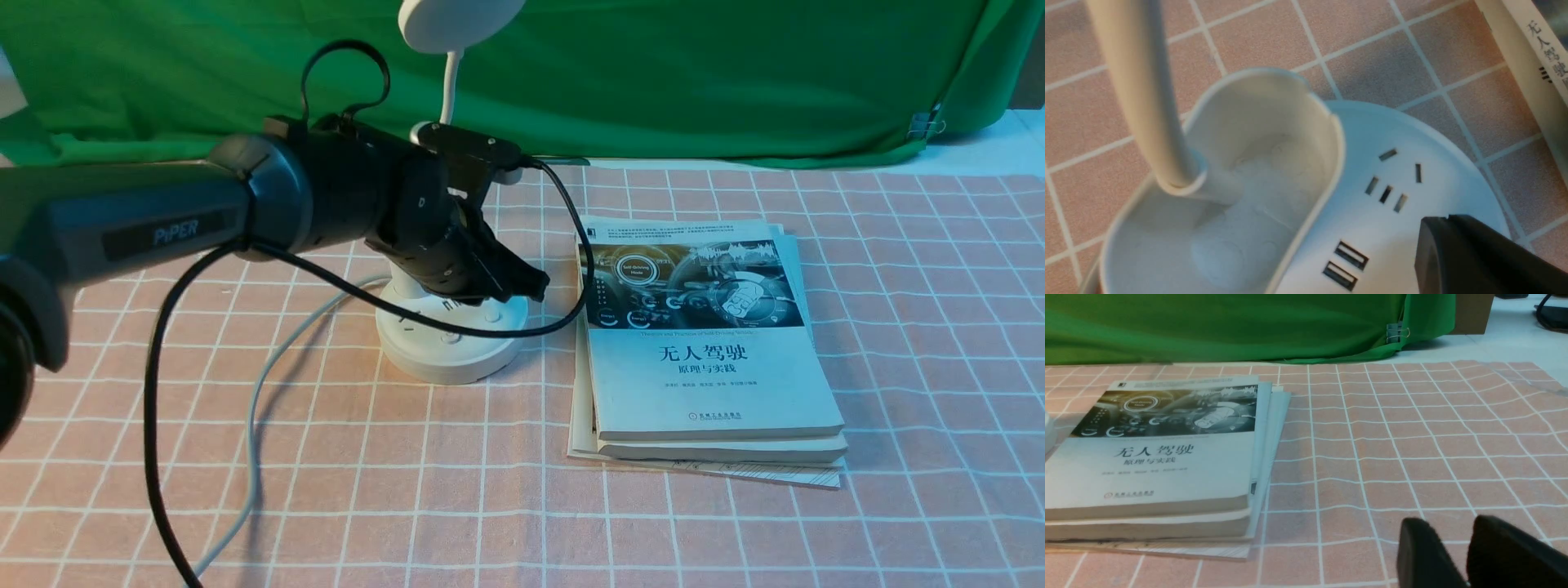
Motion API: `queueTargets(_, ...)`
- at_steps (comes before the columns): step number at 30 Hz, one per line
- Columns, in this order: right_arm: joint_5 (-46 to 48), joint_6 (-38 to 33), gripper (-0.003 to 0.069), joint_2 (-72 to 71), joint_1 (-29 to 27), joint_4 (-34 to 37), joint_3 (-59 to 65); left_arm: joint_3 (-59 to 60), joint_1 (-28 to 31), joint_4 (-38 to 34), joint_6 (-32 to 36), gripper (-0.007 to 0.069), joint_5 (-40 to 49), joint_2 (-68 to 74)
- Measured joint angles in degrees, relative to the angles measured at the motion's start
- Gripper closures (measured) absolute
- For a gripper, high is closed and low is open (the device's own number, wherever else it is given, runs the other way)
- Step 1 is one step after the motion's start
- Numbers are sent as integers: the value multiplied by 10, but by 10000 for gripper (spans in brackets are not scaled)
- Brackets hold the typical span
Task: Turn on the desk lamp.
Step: Use the left arm to press the button switch on the lamp holder
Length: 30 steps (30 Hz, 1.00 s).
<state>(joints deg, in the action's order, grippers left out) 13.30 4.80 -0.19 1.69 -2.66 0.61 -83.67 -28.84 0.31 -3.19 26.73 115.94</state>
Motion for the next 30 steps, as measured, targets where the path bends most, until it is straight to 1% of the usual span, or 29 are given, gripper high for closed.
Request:
queueTargets(14,0,0,418,0,0,0,0,0,0,-15,0,603,3,14)
queueTargets(21,0,0,418,0,0,0,0,-1,-1,-15,16,603,3,18)
queueTargets(30,0,0,418,0,0,0,0,-5,-22,12,32,603,0,27)
